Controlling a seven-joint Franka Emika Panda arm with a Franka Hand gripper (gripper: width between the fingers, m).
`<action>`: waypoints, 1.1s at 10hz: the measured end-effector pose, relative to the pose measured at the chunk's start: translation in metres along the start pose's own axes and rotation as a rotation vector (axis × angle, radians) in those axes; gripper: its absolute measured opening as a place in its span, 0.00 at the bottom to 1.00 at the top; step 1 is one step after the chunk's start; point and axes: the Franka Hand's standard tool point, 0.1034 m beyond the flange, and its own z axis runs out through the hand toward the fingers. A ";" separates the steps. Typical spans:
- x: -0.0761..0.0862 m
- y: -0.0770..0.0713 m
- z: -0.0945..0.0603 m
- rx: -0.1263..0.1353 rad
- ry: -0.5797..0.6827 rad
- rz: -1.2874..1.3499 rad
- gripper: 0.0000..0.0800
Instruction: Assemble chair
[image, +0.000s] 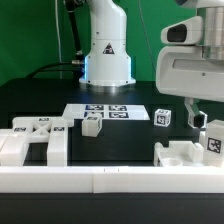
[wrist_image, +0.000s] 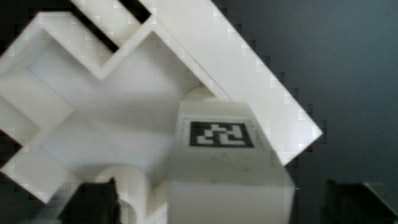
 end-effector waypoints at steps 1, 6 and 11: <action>0.000 0.000 0.000 0.000 0.000 -0.111 0.79; -0.001 -0.001 0.000 -0.007 0.004 -0.544 0.81; 0.002 0.001 0.000 -0.019 0.006 -0.898 0.81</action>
Offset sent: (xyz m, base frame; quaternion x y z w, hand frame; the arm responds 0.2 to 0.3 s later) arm 0.0011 0.0044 0.0010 -0.0033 0.0031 -0.2477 0.9688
